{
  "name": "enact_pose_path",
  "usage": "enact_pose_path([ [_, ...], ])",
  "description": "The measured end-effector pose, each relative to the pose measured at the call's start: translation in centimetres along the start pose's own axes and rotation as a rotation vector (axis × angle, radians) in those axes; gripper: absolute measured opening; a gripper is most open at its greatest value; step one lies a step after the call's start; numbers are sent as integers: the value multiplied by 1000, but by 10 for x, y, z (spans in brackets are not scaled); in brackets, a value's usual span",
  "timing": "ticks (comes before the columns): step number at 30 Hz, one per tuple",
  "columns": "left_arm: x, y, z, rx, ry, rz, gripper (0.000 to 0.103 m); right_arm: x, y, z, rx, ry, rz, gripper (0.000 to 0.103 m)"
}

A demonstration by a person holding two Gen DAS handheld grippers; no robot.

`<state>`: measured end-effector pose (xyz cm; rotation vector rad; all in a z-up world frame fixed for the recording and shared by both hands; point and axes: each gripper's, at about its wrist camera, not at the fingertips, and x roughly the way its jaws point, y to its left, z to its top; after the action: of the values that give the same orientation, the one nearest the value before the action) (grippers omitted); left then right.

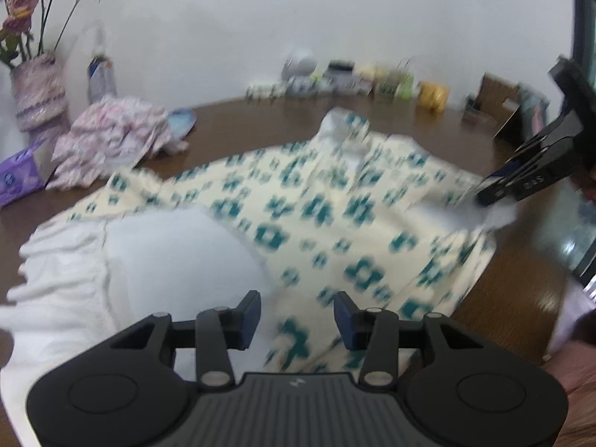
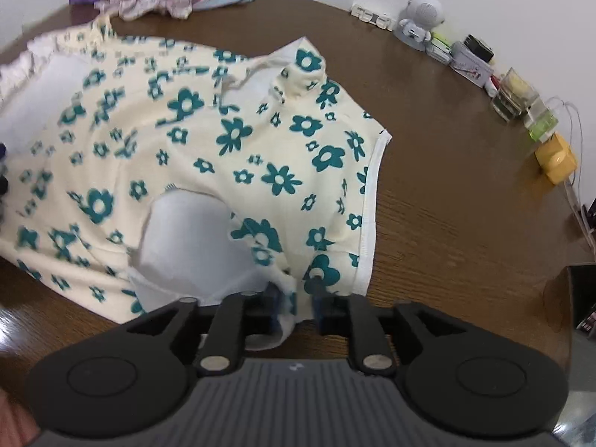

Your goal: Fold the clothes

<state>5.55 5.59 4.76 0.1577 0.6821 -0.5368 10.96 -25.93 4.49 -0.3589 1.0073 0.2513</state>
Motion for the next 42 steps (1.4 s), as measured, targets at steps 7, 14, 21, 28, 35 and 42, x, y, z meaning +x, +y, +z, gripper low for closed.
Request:
enact_pose_path([
  [7,12,-24,8,44,-11,-96,43,-28,-16,14,138,-107,138,41],
  [14,20,-33,6,52,8,-118,43,-9,-20,8,177,-47,136,44],
  [21,21,-37,8,69,1,-133,43,13,6,10,59,33,71,50],
  [28,27,-23,10,58,27,-84,43,12,15,15,-66,90,-17,7],
  [35,32,-14,2,31,52,-105,43,-8,-1,21,42,26,88,36],
  [42,23,-21,15,24,2,-111,43,-10,-28,30,203,-91,173,37],
])
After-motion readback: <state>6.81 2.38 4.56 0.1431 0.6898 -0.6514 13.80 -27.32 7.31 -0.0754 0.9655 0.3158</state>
